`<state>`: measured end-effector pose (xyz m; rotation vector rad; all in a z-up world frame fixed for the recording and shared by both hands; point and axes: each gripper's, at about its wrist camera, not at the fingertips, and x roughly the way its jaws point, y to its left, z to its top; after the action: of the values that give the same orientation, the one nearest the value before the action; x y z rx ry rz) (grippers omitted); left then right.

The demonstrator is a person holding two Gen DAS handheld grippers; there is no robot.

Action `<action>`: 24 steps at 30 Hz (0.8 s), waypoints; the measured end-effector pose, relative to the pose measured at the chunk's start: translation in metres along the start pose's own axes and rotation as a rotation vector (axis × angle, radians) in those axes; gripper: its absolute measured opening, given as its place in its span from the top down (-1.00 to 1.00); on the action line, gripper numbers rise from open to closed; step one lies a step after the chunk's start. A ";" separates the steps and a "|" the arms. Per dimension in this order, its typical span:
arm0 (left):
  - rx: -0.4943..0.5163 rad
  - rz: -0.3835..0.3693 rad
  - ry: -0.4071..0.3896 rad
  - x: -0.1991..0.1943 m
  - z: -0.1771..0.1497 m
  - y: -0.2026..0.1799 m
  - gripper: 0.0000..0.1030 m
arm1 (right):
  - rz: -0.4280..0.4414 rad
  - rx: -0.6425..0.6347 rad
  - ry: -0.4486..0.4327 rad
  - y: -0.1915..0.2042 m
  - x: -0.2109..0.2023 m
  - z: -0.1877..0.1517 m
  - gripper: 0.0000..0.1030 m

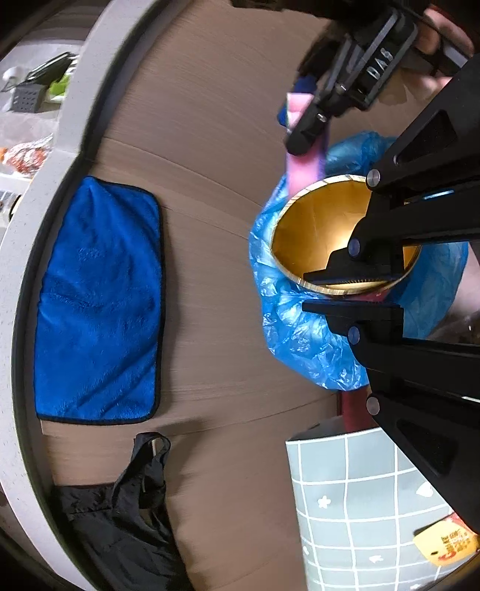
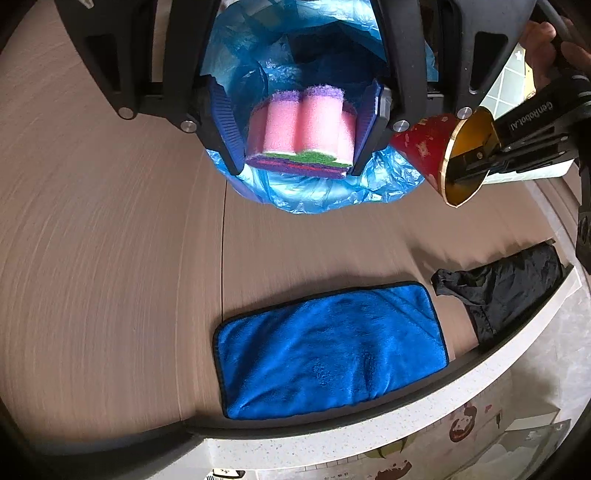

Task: Collect trash
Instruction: 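Open both tools to drop the cup and sponge into the bin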

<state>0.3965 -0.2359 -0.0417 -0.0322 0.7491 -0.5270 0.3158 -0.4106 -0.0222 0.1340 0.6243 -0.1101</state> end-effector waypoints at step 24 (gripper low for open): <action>-0.146 0.309 -0.097 -0.199 -0.077 0.125 0.18 | 0.129 -0.089 -0.028 0.097 -0.069 -0.024 -0.22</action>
<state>0.2807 -0.0228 0.0026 -0.0761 0.6816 -0.1747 0.2599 -0.3069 0.0083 0.0865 0.5906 0.0399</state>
